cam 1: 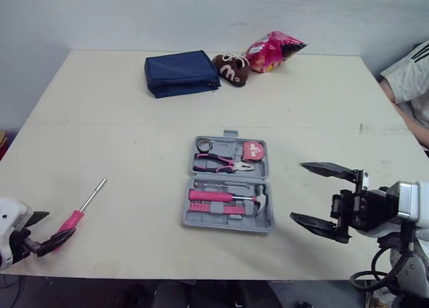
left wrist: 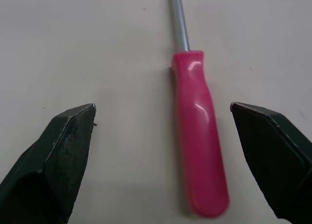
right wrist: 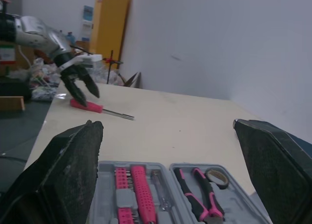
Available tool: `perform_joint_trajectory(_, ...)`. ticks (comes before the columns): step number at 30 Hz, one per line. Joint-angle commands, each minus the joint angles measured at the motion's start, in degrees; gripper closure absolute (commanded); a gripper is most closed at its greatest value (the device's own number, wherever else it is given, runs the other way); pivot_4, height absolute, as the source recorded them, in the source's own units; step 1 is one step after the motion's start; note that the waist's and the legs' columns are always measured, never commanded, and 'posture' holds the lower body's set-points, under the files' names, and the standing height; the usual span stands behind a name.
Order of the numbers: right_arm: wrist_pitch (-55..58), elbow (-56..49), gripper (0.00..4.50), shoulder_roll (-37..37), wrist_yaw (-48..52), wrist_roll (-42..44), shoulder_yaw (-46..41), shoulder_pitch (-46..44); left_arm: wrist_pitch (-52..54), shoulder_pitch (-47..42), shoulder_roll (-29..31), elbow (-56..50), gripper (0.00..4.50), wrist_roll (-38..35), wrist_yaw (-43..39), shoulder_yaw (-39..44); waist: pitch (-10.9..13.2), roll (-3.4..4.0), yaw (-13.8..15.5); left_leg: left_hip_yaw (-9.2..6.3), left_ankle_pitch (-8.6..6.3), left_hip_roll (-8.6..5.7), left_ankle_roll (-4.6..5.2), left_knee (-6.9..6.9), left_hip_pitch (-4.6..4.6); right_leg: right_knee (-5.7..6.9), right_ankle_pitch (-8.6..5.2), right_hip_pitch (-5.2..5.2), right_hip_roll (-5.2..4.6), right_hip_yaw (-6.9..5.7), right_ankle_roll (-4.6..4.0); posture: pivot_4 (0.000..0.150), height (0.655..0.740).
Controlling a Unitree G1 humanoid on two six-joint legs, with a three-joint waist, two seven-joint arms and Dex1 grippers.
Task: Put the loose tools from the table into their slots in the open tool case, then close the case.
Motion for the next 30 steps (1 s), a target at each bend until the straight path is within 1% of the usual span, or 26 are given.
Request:
perform_joint_trajectory(1, -2.01, -1.90, 0.03, -0.46, 2.47, 0.31, -0.45, 0.99, 2.62, -0.83, 0.30, -0.31, 0.00, 0.05, 0.06, -2.20, -0.02, -0.03, 0.24, -0.01, -0.01, 0.00, -0.01, -0.01, -0.01, -0.02, 0.00, 0.00, -0.01, -0.01, 0.00, 0.150, 0.7400)
perform_joint_trajectory(5, -2.69, -1.93, 0.03, -0.60, 3.48, 0.09, -0.16, 1.41, 5.44, -0.72, 0.20, -0.17, 0.00, -0.81, -1.12, -3.89, 0.01, 0.03, 0.65, -0.01, -0.06, 0.01, -0.06, -0.07, -0.04, -0.11, -0.02, -0.03, -0.02, -0.05, -0.04, 0.150, 0.7400)
perform_joint_trajectory(8, -3.06, -1.60, 0.03, -0.49, 3.33, -0.29, -0.22, 1.06, 5.52, -0.74, -0.12, 0.40, 0.00, -0.65, -1.90, -5.29, 0.00, 0.09, 0.68, -0.01, -0.05, 0.02, -0.06, -0.07, -0.01, -0.10, -0.03, -0.02, -0.01, -0.06, -0.05, 0.150, 0.7400)
perform_joint_trajectory(11, -3.12, -1.36, 0.00, -0.55, 3.20, -0.72, -0.22, 0.94, 3.46, -0.81, -0.12, 0.69, 0.81, 0.61, -2.22, -6.73, -0.07, 0.20, 0.76, -0.01, -0.05, -0.01, -0.04, -0.04, 0.03, -0.10, -0.03, 0.04, -0.04, -0.05, -0.05, 0.150, 0.7400)
perform_joint_trajectory(12, -3.14, -1.26, 0.00, -0.53, 3.04, -0.86, -0.33, 0.94, 1.92, -0.45, -0.05, 0.58, 1.22, 1.40, -2.55, -7.38, -0.10, 0.25, 0.79, -0.01, -0.06, -0.03, -0.03, -0.04, 0.05, -0.10, -0.03, 0.06, -0.07, -0.05, -0.05, 0.150, 0.7400)
perform_joint_trajectory(13, -3.15, -1.22, 0.00, -0.55, 2.89, -0.96, -0.49, 1.01, 0.64, 0.17, 0.10, 0.45, 1.74, 2.27, -2.81, -8.05, -0.12, 0.28, 0.82, -0.01, -0.06, -0.04, -0.02, -0.04, 0.06, -0.10, -0.03, 0.08, -0.08, -0.05, -0.05, 0.150, 0.7400)
perform_joint_trajectory(14, -3.19, -1.11, 0.00, -0.56, 2.83, -1.08, -0.62, 1.04, -0.46, 0.81, 0.15, 0.31, 2.16, 2.94, -3.15, -8.63, -0.13, 0.31, 0.83, -0.01, -0.06, -0.05, -0.02, -0.04, 0.06, -0.10, -0.03, 0.08, -0.09, -0.04, -0.05, 0.150, 0.7400)
perform_joint_trajectory(18, -3.49, -0.65, 0.00, -0.50, 2.51, -1.66, -0.72, 0.85, -1.95, 0.77, -1.44, 0.49, 3.92, 3.17, -1.59, -8.22, -0.30, 0.62, 0.86, 0.00, -0.08, -0.07, 0.01, -0.07, 0.05, -0.14, -0.03, 0.08, -0.11, -0.04, -0.05, 0.150, 0.7400)
perform_joint_trajectory(19, -3.56, -0.48, 0.00, -0.49, 2.34, -1.76, -0.71, 0.70, -2.72, 0.36, -1.83, 0.54, 3.96, 2.94, -1.57, -7.98, -0.31, 0.64, 0.86, 0.00, -0.08, -0.07, 0.01, -0.08, 0.06, -0.14, -0.03, 0.08, -0.11, -0.04, -0.05, 0.150, 0.7400)
perform_joint_trajectory(23, -4.41, 1.15, 0.00, -0.36, 1.57, -2.82, -0.97, 0.07, -14.37, -4.50, -3.72, -0.89, 3.96, 1.17, -3.41, -5.96, -0.29, 0.62, 1.02, -0.01, -0.05, -0.06, 0.04, -0.05, 0.06, -0.10, -0.03, 0.08, -0.09, -0.05, -0.05, 0.150, 0.7400)
perform_joint_trajectory(24, -4.82, 1.86, 0.00, -0.38, 1.66, -3.34, -1.08, 0.06, -15.77, -5.88, -3.93, -1.82, 3.96, 0.47, -3.83, -5.78, -0.28, 0.52, 1.27, -0.02, -0.05, -0.07, 0.05, -0.03, 0.04, -0.10, -0.02, 0.08, -0.10, -0.06, -0.05, 0.150, 0.7400)
perform_joint_trajectory(27, -6.60, 4.15, 0.00, -0.83, 3.34, -4.74, -1.40, 1.13, -19.30, -7.78, -2.28, -6.54, 3.96, -0.10, -8.65, -8.51, -0.38, 0.05, 1.60, -0.14, -0.01, -0.08, 0.03, 0.00, -0.07, -0.12, 0.00, 0.08, -0.15, -0.24, -0.07, 0.150, 0.7400)
perform_joint_trajectory(30, -7.54, 5.57, 0.00, -1.66, 4.75, -5.10, -1.97, 2.39, -19.56, -9.86, 0.16, -11.49, 3.96, -0.69, -11.93, -12.26, -0.32, 0.19, 1.53, -0.12, -0.04, -0.09, -0.01, -0.06, -0.10, -0.29, 0.00, 0.13, -0.16, -0.24, -0.07, 0.150, 0.7400)
